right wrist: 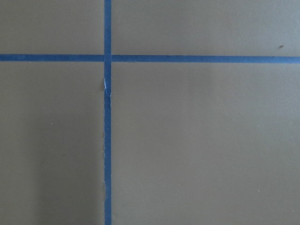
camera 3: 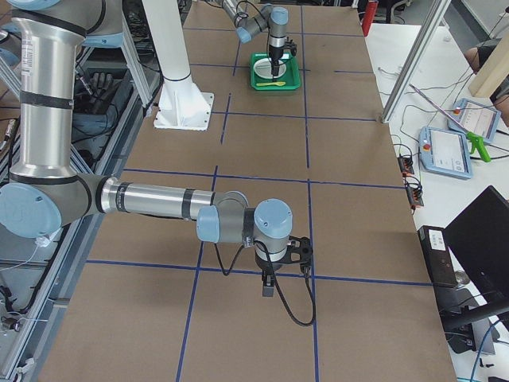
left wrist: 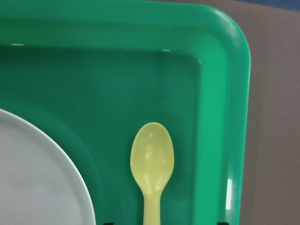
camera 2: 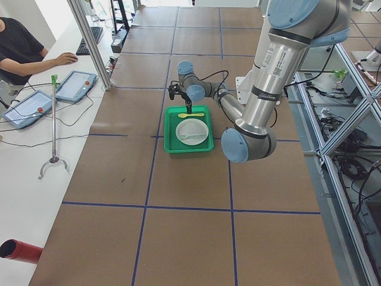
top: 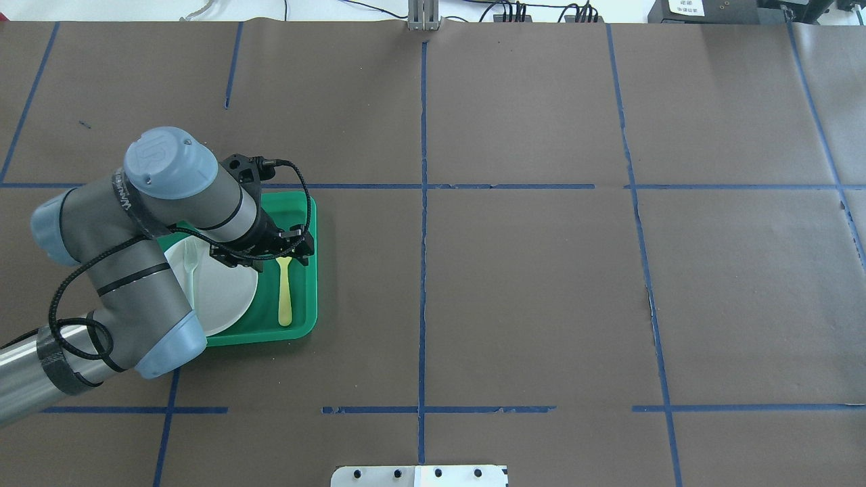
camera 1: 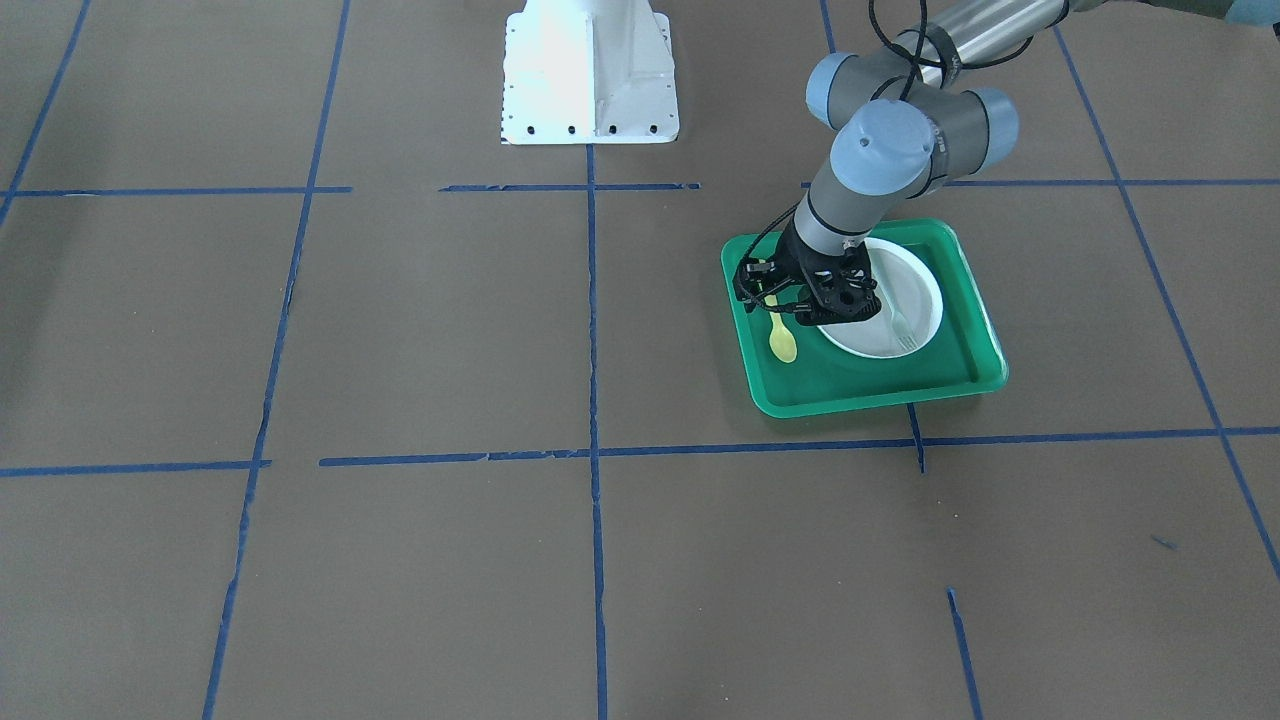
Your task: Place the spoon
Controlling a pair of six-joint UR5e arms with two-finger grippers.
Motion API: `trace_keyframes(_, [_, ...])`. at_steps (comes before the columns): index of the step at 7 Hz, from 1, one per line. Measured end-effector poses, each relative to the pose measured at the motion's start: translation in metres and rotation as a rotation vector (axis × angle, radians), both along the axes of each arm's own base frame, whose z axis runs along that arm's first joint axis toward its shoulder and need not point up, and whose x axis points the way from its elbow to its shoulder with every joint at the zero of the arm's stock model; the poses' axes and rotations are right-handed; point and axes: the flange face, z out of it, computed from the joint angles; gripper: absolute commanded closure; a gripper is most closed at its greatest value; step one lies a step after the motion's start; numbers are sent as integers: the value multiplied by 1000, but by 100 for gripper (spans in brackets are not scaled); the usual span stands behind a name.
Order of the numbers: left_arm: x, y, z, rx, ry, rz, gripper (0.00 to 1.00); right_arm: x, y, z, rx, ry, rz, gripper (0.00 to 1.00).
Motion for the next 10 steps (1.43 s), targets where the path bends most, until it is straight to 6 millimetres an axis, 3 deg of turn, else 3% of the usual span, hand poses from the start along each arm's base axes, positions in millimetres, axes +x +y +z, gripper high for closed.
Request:
trace_keyframes(1, [-25,0,-19,10,14,-23,0,0,0,0,0,0,0,0])
trace_keyframes(3, [-105,-24,-57,41,32,-136,0,0,0,0,0,0,0,0])
trace_keyframes(4, [-151,-42,-65,105,26,-170,0,0,0,0,0,0,0,0])
trace_keyframes(5, [-196,-61,-60,228,-25,-138,0,0,0,0,1,0,0,0])
trace_keyframes(6, [-230,-75,-45,340,-96,-65,0,0,0,0,1,0,0,0])
trace_keyframes(7, [-268,-87,-18,443,-175,28,0,0,0,0,1,0,0,0])
trace_keyframes(9, [-353,-105,64,526,-277,179,0,0,0,0,0,0,0,0])
trace_keyframes(10, [-392,-108,122,520,-283,242,0,0,0,0,0,0,0,0])
